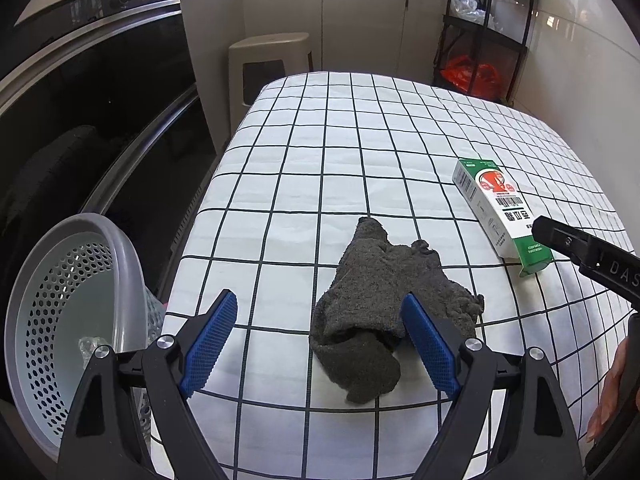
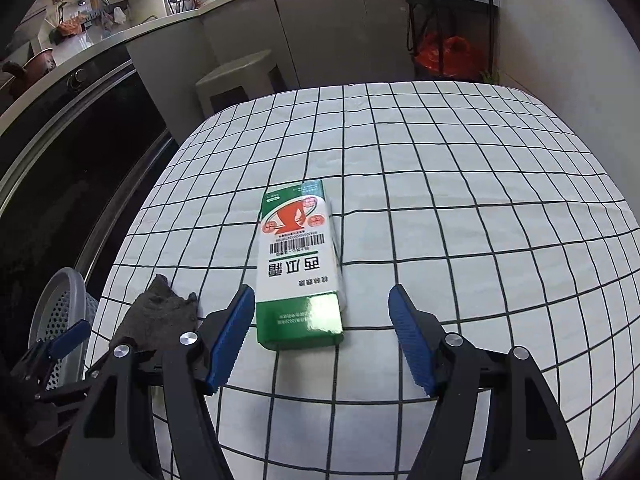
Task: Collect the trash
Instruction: 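Grasp the green-and-white box with the right tool while the left tool grasps the grey cloth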
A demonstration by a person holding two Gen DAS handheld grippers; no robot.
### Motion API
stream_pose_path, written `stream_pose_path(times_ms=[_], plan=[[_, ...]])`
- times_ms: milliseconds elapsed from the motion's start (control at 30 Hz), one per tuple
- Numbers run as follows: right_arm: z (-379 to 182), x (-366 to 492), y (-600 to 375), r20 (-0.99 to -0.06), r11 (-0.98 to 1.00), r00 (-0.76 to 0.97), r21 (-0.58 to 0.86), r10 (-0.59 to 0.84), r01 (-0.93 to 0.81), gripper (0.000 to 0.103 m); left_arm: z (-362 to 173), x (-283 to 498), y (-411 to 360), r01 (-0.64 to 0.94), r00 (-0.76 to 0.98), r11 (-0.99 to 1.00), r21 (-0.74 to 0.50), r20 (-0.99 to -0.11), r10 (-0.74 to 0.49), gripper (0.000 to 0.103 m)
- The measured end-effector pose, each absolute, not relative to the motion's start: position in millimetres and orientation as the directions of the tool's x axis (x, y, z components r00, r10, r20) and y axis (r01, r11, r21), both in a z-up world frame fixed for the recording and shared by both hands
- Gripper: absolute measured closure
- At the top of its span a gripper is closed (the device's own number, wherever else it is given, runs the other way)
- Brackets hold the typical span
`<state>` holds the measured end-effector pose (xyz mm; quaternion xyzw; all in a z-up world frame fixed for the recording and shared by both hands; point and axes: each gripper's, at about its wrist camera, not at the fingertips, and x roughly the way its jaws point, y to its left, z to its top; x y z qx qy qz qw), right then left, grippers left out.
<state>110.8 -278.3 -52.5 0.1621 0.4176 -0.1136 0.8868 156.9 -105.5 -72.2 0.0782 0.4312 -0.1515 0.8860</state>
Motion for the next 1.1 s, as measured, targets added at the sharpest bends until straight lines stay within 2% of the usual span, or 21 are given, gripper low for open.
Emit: stream_pose_path(times_ms=[633, 733, 1100], plan=[[-81, 154, -278, -0.822, 0.935, 0.567, 0.159, -0.053, 0.318, 0.037, -78, 165, -112, 0.319, 0.581, 0.948, 0.006, -0.791, -0.191, 0.019], [-80, 154, -275, -0.818, 0.942, 0.571, 0.139, -0.064, 0.305, 0.051, -78, 165, -113, 0.324, 0.579, 0.946, 0.003, -0.792, -0.196, 0.019], [-58, 135, -276, -0.779, 0.941, 0.625, 0.171, -0.051, 0.291, 0.051, -76, 160, -121, 0.34, 0.58, 0.94, -0.006, -0.786, -0.214, 0.014]])
